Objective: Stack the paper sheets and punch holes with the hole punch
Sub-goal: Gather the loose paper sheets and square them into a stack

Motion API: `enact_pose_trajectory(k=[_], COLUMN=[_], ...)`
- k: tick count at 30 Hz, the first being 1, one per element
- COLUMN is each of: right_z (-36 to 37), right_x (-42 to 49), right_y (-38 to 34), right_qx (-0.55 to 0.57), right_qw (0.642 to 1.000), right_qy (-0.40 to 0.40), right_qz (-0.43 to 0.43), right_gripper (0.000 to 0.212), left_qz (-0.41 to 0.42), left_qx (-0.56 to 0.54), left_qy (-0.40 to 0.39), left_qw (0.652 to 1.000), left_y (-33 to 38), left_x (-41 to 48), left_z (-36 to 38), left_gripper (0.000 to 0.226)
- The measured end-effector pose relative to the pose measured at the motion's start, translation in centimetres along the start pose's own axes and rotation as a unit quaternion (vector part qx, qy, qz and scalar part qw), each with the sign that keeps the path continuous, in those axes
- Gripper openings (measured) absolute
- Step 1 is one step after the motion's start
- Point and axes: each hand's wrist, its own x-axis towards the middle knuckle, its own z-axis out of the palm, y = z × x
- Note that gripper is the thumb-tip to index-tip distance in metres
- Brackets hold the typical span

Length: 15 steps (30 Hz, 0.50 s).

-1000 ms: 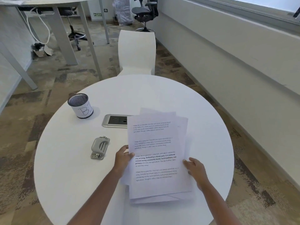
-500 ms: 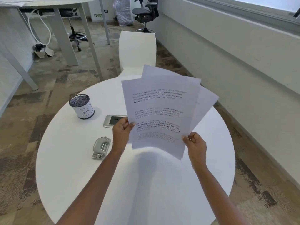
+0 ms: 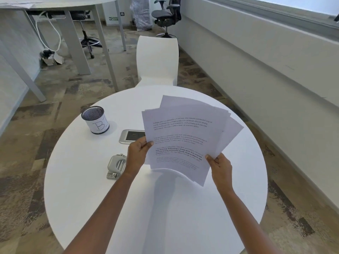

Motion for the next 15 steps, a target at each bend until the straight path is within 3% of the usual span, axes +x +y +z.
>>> enact_pose_trajectory(k=[4,15], right_z=[0.1,-0.3], right_x=[-0.2,-1.0], right_y=[0.7,2.3], right_qx=[-0.018,-0.039], right_qw=[0.999,0.997], right_qy=[-0.025,-0.01], right_qz=[0.038,0.063], right_gripper=[0.012,0.023], left_qz=[-0.035,-0.059], left_qx=[0.019,-0.011], left_qy=[-0.046,-0.007], left_qw=[0.998,0.998], left_y=[-0.8,-0.9], left_x=[-0.7,-1.6], left_z=[0.0,0.2], left_gripper=[0.023,0.029])
